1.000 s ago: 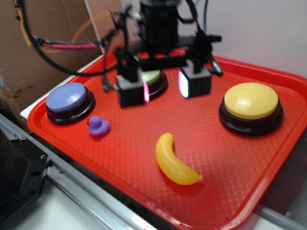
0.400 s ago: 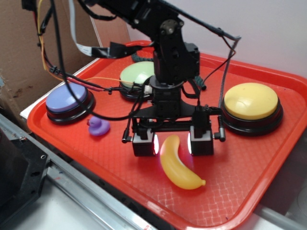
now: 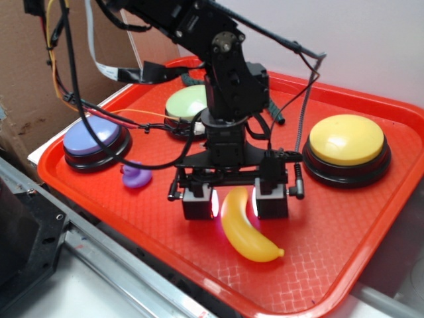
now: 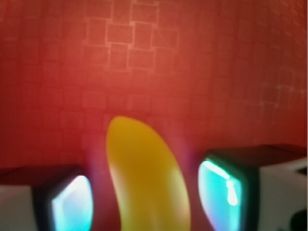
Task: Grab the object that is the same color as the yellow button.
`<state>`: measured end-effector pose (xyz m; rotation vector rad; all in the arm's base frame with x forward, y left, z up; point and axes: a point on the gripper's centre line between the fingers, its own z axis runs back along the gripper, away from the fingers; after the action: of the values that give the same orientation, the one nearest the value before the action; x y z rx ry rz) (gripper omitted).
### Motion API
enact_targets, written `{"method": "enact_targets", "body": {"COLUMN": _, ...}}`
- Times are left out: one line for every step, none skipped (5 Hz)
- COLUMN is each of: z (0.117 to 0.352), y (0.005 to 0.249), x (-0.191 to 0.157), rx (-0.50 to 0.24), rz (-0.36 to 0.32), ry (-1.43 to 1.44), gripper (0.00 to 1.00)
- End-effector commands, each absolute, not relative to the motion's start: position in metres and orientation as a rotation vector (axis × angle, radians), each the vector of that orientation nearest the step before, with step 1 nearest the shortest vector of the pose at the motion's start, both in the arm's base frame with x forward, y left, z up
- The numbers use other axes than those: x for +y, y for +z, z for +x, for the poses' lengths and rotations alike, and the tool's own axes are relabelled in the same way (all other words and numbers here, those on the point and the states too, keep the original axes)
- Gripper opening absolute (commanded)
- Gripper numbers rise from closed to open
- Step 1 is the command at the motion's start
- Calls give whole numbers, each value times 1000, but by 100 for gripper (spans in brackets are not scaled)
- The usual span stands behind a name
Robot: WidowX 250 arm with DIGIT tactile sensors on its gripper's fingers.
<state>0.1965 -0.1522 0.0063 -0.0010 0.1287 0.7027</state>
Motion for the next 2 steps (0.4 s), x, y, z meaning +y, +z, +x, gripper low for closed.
{"method": "enact_targets", "body": {"z": 204, "y": 69, "x": -141, "rx": 88, "rz": -51, "ry": 522, "gripper": 0}}
{"method": "enact_targets", "body": {"z": 195, "y": 119, "x": -117, "rx": 45, "rz": 95, "ry": 578, "gripper": 0}}
